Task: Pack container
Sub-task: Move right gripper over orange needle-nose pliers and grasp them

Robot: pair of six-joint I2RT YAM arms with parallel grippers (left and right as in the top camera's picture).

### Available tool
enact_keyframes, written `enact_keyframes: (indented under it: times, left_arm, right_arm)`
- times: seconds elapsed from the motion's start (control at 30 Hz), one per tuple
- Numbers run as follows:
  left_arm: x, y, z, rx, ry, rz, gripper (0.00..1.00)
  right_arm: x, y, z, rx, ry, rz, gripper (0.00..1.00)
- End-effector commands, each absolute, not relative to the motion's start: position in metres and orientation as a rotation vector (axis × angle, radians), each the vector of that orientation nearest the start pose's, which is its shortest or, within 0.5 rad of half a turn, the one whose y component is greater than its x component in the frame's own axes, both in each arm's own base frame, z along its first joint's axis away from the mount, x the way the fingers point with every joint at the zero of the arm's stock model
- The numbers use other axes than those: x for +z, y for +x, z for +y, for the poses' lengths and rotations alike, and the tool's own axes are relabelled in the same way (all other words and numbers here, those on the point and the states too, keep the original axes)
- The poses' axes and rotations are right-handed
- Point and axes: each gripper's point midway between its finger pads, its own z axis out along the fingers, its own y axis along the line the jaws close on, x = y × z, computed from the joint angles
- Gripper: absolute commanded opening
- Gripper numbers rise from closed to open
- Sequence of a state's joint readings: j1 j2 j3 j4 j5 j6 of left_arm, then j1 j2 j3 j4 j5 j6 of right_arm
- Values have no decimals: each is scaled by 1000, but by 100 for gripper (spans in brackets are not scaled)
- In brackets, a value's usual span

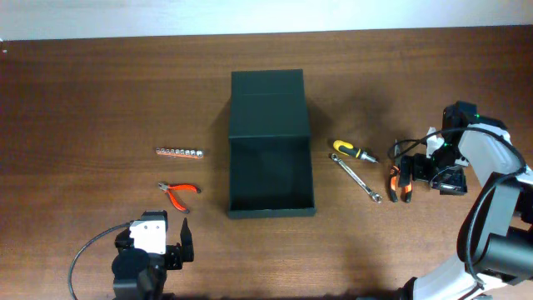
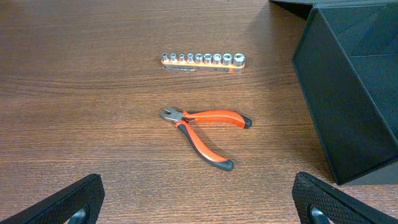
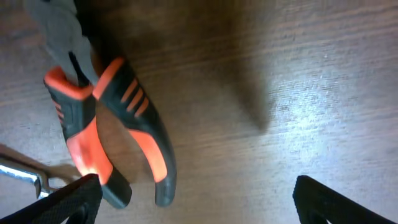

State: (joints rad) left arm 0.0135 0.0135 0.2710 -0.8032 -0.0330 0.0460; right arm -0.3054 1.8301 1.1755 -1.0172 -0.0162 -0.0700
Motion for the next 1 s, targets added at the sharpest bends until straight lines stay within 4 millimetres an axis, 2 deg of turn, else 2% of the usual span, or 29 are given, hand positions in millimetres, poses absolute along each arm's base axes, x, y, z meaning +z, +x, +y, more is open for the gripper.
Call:
enact_keyframes:
  times: [0.0,0.23,0.53,0.73,0.97]
  left_arm:
    - [110,188,8,76,36,2111,99]
    - [110,188,8,76,35,2111,99]
    - [110,188,8,76,36,2111,99]
    - [110,188,8,76,36,2111,99]
    - [110,188,8,76,35,2111,99]
  right_arm:
    - [18,281,-87,51,449,3209,98]
    - [15,282,-93,-31,497,3193,96]
    - [4,282,-83,-47,485,3186,94]
    - [0,281,-80,-48,479,3186,84]
    - [-1,284,-81,-51,501,3168,77]
